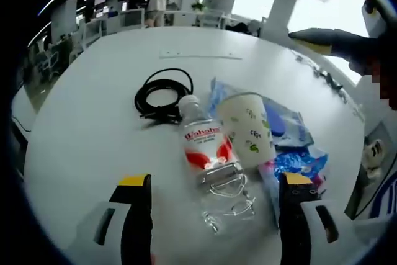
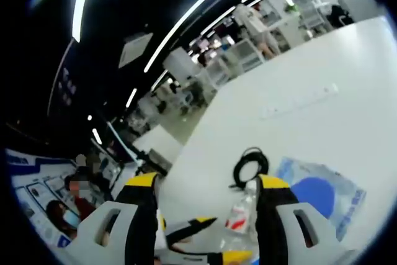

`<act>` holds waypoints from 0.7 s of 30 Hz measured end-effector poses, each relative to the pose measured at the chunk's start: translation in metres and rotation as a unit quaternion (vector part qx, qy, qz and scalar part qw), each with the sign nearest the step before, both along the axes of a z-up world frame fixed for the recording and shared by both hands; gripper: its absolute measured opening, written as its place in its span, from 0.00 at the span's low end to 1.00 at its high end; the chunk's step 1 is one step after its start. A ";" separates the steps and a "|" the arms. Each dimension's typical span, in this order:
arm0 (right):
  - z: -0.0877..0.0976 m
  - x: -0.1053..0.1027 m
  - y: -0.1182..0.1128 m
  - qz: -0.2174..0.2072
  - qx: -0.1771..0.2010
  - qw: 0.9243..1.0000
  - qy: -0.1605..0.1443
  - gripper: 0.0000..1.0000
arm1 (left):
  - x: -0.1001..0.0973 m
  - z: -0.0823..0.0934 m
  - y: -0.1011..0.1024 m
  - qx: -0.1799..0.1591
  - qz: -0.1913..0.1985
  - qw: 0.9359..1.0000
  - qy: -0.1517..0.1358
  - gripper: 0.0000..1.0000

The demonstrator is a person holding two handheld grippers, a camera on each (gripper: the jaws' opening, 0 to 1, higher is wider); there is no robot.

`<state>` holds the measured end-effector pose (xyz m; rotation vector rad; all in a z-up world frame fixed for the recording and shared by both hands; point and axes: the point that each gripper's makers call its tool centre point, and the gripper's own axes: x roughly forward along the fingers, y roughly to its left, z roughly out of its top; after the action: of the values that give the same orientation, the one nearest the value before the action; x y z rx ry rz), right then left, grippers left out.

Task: Arrange the tabletop items into an orderly group along one side of the table until the central work area is clear of visible clutter.

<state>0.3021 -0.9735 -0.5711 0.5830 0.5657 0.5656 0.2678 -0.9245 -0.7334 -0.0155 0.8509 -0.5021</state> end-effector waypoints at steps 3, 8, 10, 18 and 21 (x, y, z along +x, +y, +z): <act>-0.001 0.000 0.002 0.006 -0.003 1.000 0.000 0.60 | 0.000 -0.004 -0.002 -0.001 0.005 1.000 0.005 0.75; -0.005 0.002 0.005 0.015 -0.010 1.000 0.000 0.60 | -0.004 -0.013 -0.001 0.011 0.005 1.000 0.016 0.63; -0.007 0.003 0.007 0.018 -0.011 1.000 0.001 0.60 | -0.005 -0.015 0.000 0.009 0.009 1.000 0.023 0.61; -0.014 0.004 0.012 0.031 -0.017 0.999 0.006 0.60 | -0.010 -0.016 -0.009 -0.029 0.024 0.998 0.051 0.46; -0.015 0.006 0.011 0.032 -0.018 0.999 0.007 0.60 | -0.008 -0.016 -0.008 -0.025 0.033 0.998 0.050 0.45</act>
<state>0.3085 -0.9621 -0.5860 0.5358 0.6077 0.6101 0.2601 -0.9326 -0.7498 -0.1155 0.9327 -0.4635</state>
